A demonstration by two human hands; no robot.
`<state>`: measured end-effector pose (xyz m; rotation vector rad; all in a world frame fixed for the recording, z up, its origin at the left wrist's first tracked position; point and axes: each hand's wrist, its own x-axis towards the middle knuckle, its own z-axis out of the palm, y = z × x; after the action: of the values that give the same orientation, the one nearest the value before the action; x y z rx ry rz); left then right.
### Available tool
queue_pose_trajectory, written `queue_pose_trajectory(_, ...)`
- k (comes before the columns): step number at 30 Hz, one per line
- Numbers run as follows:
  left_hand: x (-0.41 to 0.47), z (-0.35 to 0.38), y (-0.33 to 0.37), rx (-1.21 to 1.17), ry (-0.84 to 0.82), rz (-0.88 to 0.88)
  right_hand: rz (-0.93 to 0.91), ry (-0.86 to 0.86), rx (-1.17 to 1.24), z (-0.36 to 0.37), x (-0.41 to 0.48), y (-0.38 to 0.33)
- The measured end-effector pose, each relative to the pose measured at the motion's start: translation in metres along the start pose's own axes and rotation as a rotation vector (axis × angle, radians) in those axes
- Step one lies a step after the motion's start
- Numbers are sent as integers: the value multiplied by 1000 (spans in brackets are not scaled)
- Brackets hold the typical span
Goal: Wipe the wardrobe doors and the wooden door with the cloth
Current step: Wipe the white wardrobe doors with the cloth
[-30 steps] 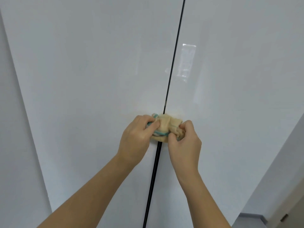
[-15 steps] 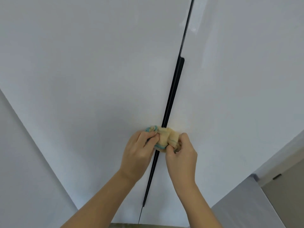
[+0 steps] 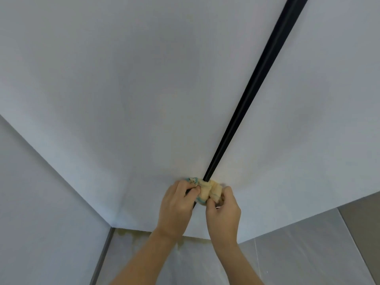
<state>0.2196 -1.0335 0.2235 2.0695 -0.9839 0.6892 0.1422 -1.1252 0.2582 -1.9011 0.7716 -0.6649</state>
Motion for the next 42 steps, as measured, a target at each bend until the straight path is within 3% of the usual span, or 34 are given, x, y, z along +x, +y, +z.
queue_pose_trajectory(7,-82,63,-31,24,-88,-145,123,-11,18,46,-17,92)
queue_pose_trajectory(13,-143,115,-51,32,-67,-271,187,38,-6,86,-26,170)
queue_pose_trajectory(18,-182,149,-67,0,-168,-381,261,29,-41,114,-32,222)
queue_pose_trajectory(22,-198,158,-81,-14,-316,-395,279,-39,-116,119,-33,244)
queue_pose_trajectory(25,-203,156,-85,21,-531,-508,373,-182,-250,116,-32,252)
queue_pose_trajectory(28,-201,143,-77,79,-708,-607,455,-270,-307,103,-41,242)
queue_pose_trajectory(32,-182,97,-53,-24,-693,-608,481,-191,-119,67,-60,199)
queue_pose_trajectory(42,-30,-38,65,-380,-757,-363,335,75,264,-88,-64,8)
